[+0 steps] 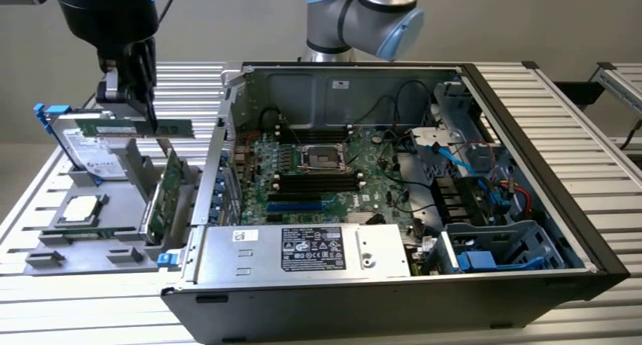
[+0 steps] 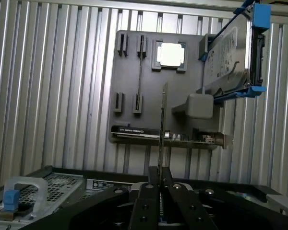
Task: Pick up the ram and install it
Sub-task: 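Pick up the ram and move it above insertion slot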
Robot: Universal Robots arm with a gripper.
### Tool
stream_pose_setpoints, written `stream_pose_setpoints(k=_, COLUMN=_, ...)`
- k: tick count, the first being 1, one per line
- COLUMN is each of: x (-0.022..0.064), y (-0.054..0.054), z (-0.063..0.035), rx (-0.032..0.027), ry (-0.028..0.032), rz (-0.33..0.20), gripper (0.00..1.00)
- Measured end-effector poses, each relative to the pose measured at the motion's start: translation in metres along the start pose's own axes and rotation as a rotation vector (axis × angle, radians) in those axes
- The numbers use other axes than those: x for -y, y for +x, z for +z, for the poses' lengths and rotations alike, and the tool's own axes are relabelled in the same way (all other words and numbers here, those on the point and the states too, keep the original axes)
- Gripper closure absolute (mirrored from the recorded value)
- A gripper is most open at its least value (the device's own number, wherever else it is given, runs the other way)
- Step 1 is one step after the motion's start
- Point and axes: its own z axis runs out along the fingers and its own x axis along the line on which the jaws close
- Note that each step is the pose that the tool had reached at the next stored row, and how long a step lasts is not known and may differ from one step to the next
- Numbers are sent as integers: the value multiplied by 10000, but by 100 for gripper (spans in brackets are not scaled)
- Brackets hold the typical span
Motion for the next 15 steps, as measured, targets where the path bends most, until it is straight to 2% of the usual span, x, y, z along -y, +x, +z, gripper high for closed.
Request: stream_pose_setpoints(k=15, x=455, y=-21, z=-141, rx=-2, ry=0, rz=-13, gripper=86)
